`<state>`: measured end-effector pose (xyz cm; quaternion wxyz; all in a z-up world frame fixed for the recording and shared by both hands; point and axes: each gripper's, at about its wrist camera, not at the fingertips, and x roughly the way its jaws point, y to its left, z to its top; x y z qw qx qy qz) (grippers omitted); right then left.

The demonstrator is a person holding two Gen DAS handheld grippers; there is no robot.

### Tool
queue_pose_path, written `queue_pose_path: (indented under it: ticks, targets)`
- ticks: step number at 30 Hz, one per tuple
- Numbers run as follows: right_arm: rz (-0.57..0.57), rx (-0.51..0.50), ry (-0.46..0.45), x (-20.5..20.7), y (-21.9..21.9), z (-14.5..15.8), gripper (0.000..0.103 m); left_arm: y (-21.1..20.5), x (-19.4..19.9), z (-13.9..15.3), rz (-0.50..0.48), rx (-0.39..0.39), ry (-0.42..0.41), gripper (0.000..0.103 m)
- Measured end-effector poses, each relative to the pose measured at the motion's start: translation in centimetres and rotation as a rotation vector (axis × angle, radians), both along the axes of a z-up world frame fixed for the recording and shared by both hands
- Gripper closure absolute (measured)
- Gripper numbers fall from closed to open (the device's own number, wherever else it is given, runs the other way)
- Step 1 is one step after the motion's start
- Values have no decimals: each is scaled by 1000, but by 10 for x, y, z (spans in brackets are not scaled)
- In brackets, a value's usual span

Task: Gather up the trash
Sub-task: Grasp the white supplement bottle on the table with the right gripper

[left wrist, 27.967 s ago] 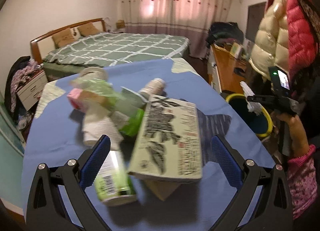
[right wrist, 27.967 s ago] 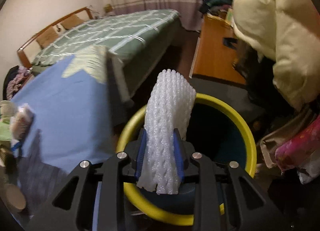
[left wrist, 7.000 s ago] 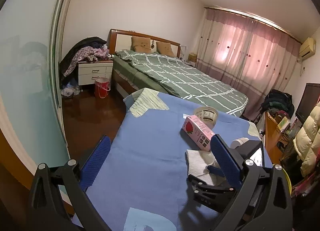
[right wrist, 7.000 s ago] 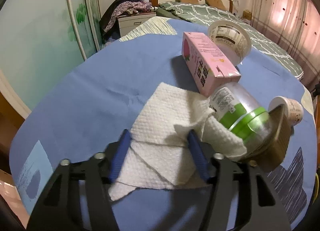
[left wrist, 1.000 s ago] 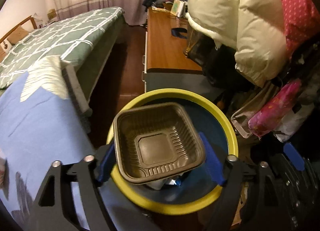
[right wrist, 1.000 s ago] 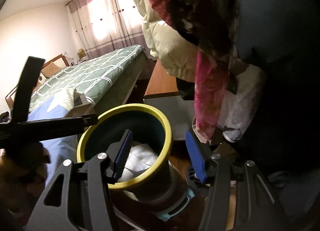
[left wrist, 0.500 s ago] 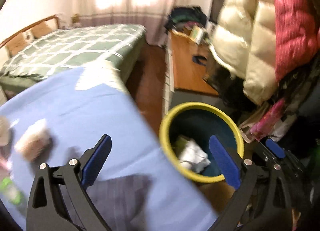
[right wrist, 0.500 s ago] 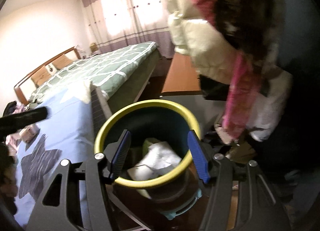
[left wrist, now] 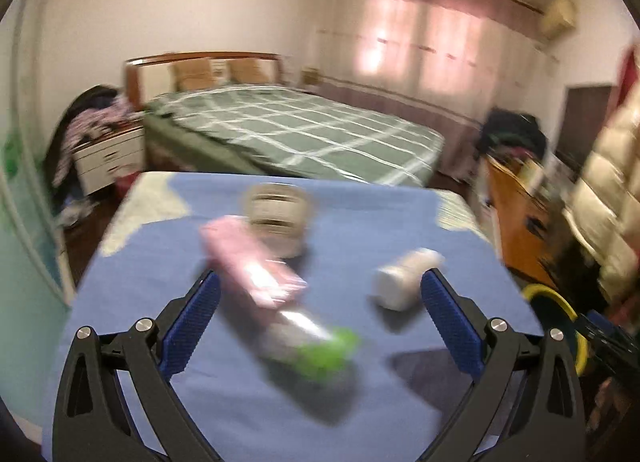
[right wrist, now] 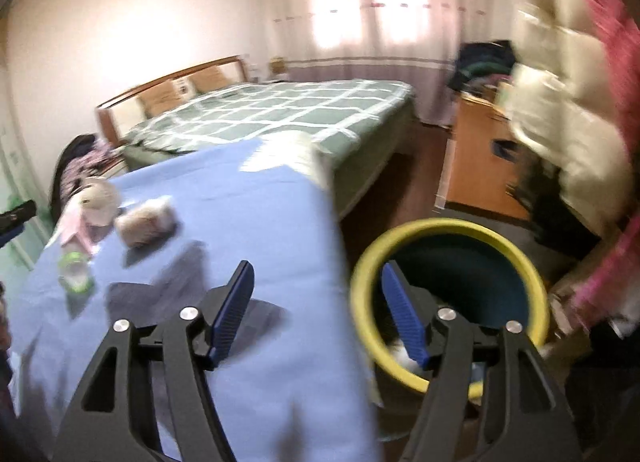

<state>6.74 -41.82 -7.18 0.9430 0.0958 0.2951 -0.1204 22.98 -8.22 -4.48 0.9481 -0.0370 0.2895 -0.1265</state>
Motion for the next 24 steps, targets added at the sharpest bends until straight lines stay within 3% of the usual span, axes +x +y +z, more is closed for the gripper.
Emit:
queue_pose_path:
  ticks: [9,12,18,24]
  targets:
    - [245,-35,42,86,78,13,34,106,28,-28,248,-29,-2,5]
    - [329,-36,46,111,99,13,21,123,26,-34,293,-67,2,5]
    - [449,-41,86,153,122,6,10,140,21,-42,343,-101,27,5]
    - [512,-39,173,193,130,-12,8,133,20,-41,343,-98,11,5]
